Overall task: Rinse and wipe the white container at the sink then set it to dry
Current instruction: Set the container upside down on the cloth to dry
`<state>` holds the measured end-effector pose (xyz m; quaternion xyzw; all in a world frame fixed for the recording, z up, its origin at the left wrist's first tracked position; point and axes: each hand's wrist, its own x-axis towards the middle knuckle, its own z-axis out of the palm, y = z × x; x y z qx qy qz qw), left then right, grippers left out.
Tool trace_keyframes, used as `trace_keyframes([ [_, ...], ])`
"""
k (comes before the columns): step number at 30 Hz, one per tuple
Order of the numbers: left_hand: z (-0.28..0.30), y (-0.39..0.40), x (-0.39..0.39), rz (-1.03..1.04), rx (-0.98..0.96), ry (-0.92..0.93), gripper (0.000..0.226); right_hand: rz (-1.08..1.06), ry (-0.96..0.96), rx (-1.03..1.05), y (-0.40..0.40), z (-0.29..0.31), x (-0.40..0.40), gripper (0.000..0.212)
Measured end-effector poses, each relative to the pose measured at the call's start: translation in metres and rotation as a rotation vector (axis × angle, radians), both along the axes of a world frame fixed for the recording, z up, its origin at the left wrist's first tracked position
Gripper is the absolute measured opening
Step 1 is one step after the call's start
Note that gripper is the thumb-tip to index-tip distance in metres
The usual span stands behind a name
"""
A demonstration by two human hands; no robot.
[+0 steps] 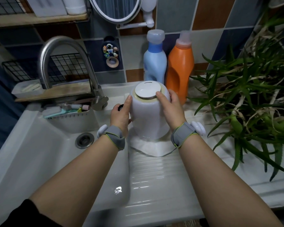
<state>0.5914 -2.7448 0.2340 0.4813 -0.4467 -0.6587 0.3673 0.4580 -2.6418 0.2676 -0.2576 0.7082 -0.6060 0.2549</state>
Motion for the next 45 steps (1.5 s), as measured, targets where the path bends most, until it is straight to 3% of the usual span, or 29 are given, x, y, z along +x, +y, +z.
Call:
trace_keyframes([
  [9, 0.009, 0.003, -0.001, 0.001, -0.085, -0.087, 0.071, -0.014, 0.015, 0.037, 0.002, 0.004, -0.002, 0.078],
  [16, 0.014, -0.004, 0.002, 0.061, 0.011, 0.045, 0.052, -0.032, 0.13, 0.042, -0.004, 0.019, 0.002, 0.074],
  [18, 0.012, -0.007, 0.003, 0.105, 0.073, 0.107, 0.046, -0.061, 0.303, 0.074, -0.006, 0.026, 0.008, 0.073],
  [20, 0.012, -0.009, 0.006, 0.138, 0.113, 0.135, 0.037, -0.103, 0.6, 0.089, -0.006, 0.034, 0.015, 0.069],
  [23, 0.018, -0.013, 0.011, 0.158, 0.129, 0.138, 0.023, -0.084, 1.005, -0.064, -0.01, 0.05, 0.03, 0.044],
  [25, 0.023, -0.016, 0.015, 0.177, 0.095, 0.104, 0.023, 0.071, 1.144, -0.186, -0.019, 0.061, 0.048, 0.022],
  [27, 0.029, -0.018, 0.017, 0.194, 0.056, 0.1, 0.018, 0.286, 1.238, -0.131, -0.03, 0.069, 0.066, 0.012],
  [30, 0.04, -0.023, 0.023, 0.174, -0.013, 0.124, 0.017, 0.488, 1.344, 0.073, -0.051, 0.075, 0.084, 0.029],
  [34, 0.053, -0.036, 0.032, 0.194, -0.013, 0.187, 0.022, 0.562, 1.285, 0.16, -0.07, 0.083, 0.091, 0.034],
  [40, 0.08, -0.054, 0.043, 0.163, -0.019, 0.342, 0.036, 0.519, 1.23, 0.022, -0.097, 0.106, 0.102, 0.02],
  [42, 0.094, -0.058, 0.043, 0.133, -0.005, 0.426, 0.043, 0.494, 1.155, -0.018, -0.105, 0.118, 0.1, 0.022],
  [45, 0.119, -0.063, 0.048, 0.127, -0.031, 0.491, 0.035, 0.391, 0.981, -0.093, -0.119, 0.14, 0.096, 0.028],
])
